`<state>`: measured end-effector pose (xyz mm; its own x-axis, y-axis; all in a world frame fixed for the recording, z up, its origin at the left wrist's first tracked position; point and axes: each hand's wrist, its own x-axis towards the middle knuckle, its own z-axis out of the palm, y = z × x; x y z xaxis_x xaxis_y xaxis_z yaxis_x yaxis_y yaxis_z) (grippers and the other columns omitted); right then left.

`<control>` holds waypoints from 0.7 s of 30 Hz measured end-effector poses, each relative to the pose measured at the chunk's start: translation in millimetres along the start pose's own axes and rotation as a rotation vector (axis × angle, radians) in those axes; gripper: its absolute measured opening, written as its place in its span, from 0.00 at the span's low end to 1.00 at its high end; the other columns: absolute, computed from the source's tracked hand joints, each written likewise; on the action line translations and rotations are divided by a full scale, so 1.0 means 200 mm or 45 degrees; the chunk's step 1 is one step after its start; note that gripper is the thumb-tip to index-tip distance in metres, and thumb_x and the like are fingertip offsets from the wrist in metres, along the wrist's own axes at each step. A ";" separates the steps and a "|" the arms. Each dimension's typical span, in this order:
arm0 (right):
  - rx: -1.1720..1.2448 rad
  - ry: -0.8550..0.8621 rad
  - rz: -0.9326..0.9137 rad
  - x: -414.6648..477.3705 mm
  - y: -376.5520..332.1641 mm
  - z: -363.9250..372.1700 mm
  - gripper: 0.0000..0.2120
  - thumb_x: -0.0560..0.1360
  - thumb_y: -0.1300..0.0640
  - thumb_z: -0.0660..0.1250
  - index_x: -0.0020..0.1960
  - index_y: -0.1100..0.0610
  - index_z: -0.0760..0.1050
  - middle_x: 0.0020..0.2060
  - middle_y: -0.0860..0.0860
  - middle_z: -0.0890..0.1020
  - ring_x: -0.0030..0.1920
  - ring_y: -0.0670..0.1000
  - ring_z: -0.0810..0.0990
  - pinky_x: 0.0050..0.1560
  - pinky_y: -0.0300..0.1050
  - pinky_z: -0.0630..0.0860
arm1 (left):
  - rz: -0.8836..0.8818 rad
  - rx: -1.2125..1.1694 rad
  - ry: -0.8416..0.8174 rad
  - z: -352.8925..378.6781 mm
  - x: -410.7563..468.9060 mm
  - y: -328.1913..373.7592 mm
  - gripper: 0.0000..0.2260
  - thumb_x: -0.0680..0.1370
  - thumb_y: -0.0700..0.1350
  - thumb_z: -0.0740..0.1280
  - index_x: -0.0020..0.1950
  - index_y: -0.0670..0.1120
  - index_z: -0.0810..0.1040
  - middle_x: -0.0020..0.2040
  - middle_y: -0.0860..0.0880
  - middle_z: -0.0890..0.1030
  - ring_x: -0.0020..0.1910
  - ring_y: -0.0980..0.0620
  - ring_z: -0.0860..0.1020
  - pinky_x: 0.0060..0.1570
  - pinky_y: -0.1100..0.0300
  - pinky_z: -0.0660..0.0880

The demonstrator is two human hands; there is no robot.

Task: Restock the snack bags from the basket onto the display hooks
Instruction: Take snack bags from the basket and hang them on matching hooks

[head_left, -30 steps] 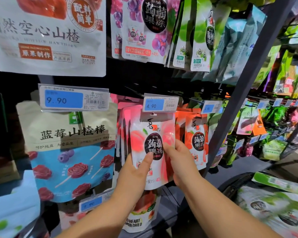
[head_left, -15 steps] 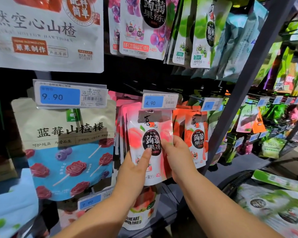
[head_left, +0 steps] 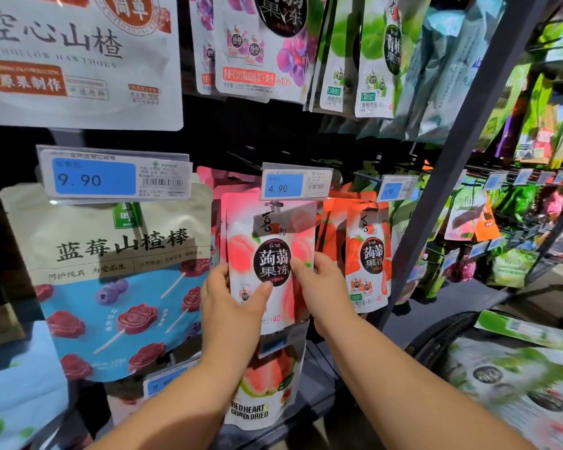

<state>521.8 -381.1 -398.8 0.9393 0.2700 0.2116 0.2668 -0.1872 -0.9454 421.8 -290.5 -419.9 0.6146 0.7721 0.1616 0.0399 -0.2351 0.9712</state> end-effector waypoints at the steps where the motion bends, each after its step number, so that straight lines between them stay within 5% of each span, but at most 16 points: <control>1: -0.014 -0.038 0.010 0.00 0.01 -0.01 0.13 0.78 0.52 0.68 0.47 0.62 0.75 0.40 0.51 0.78 0.41 0.50 0.75 0.44 0.47 0.71 | 0.011 0.019 0.020 0.01 0.00 0.00 0.32 0.73 0.51 0.74 0.72 0.46 0.65 0.69 0.46 0.68 0.69 0.45 0.67 0.69 0.48 0.65; 4: -0.030 -0.132 0.082 -0.02 0.02 -0.03 0.13 0.75 0.48 0.72 0.55 0.52 0.75 0.50 0.47 0.80 0.51 0.48 0.79 0.52 0.45 0.75 | 0.062 0.059 0.086 0.03 0.01 0.00 0.35 0.72 0.50 0.75 0.73 0.45 0.62 0.71 0.45 0.62 0.72 0.46 0.60 0.70 0.49 0.59; 9: -0.005 -0.205 0.133 -0.03 0.05 -0.04 0.38 0.67 0.40 0.77 0.71 0.47 0.66 0.64 0.47 0.76 0.62 0.48 0.76 0.61 0.46 0.74 | 0.109 0.007 0.122 0.07 0.04 -0.04 0.37 0.72 0.47 0.76 0.75 0.43 0.60 0.74 0.43 0.61 0.74 0.44 0.58 0.71 0.50 0.57; 12: -0.044 -0.263 0.151 -0.04 0.05 -0.01 0.48 0.59 0.31 0.73 0.74 0.44 0.63 0.69 0.48 0.74 0.67 0.51 0.74 0.68 0.55 0.72 | 0.053 -0.074 0.081 0.08 0.06 -0.06 0.37 0.73 0.49 0.75 0.75 0.46 0.58 0.73 0.42 0.64 0.72 0.43 0.62 0.70 0.48 0.62; 16: -0.122 -0.265 0.123 -0.03 0.04 0.00 0.35 0.75 0.44 0.71 0.76 0.51 0.61 0.69 0.50 0.73 0.69 0.52 0.72 0.69 0.50 0.69 | 0.019 -0.159 0.091 0.10 0.10 -0.09 0.36 0.73 0.48 0.75 0.74 0.44 0.59 0.69 0.39 0.68 0.68 0.41 0.68 0.68 0.43 0.67; 21: -0.180 -0.235 0.156 0.02 0.04 0.06 0.24 0.79 0.45 0.65 0.71 0.55 0.66 0.65 0.53 0.76 0.65 0.55 0.74 0.62 0.47 0.71 | 0.004 -0.143 0.098 0.12 0.16 -0.10 0.36 0.74 0.49 0.74 0.75 0.43 0.59 0.70 0.39 0.68 0.68 0.40 0.69 0.68 0.43 0.67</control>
<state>525.0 -370.5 -408.5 0.9148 0.4022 0.0366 0.1929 -0.3556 -0.9145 459.2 -274.3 -438.3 0.5520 0.8156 0.1733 -0.0530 -0.1731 0.9835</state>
